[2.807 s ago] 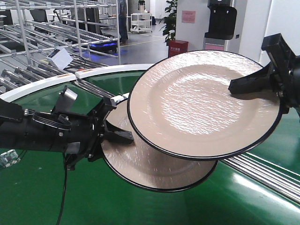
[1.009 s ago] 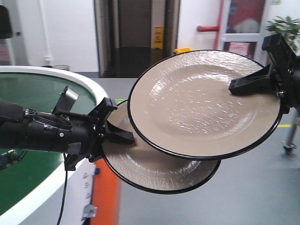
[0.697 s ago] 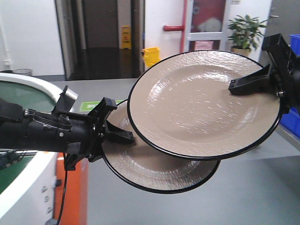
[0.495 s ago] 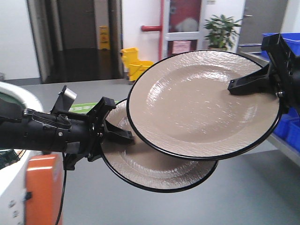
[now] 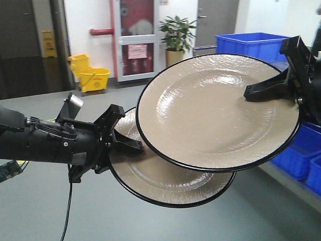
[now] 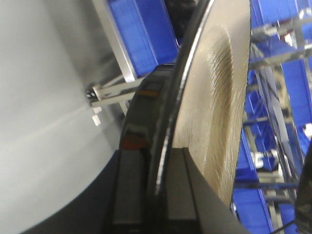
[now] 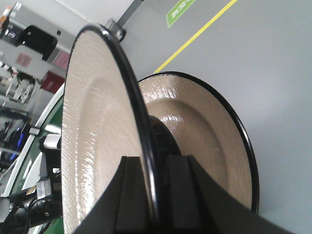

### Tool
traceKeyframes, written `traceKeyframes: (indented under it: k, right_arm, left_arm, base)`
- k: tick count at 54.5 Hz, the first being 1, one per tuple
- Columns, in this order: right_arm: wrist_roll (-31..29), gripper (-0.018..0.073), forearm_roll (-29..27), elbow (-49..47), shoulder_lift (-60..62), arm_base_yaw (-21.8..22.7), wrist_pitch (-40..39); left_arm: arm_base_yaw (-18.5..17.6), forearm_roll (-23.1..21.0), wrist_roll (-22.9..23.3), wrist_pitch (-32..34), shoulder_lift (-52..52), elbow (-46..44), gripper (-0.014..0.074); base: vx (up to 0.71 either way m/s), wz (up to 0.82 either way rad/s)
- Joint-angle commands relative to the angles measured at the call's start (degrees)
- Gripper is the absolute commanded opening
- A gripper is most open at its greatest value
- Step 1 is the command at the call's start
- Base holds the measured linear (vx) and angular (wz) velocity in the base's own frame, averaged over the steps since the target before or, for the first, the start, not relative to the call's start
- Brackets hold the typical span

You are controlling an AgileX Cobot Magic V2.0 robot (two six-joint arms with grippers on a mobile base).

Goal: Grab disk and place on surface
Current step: 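Carry both plates while driving to the steel counter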

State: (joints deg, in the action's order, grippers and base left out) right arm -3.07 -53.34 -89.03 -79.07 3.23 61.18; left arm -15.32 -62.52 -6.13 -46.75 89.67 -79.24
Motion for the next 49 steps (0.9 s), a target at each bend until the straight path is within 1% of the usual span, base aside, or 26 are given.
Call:
traceKeyframes:
  k: [1, 13, 25, 36, 49]
  right_arm:
    - [0.5, -0.0005, -6.0, -2.4, 2.0, 0.2, -4.6]
    - [0.5, -0.0005, -6.0, -2.4, 2.0, 0.2, -4.6]
    - [0.5, -0.0005, -6.0, -2.4, 2.0, 0.2, -4.6]
    - [0.5, -0.0005, -6.0, -2.4, 2.0, 0.2, -4.5]
    - [0.5, -0.0005, -6.0, -2.4, 2.0, 0.2, -4.5]
  left_arm:
    - [-0.2, -6.3, 0.6, 2.0, -3.1, -2.1, -0.0001]
    - [-0.2, -6.3, 0.6, 2.0, -3.1, -2.1, -0.0001]
    - [-0.2, -6.3, 0.6, 2.0, -3.1, -2.1, -0.0001]
    - [-0.2, -6.3, 0.6, 2.0, -3.1, -2.1, -0.0001]
    - [-0.2, -6.3, 0.6, 2.0, -3.1, -2.1, -0.0001]
  base:
    - [0.18, -0.39]
    - [0.2, -0.33]
    - [0.22, -0.17]
    - [0.25, 0.02]
    - [0.29, 0.2]
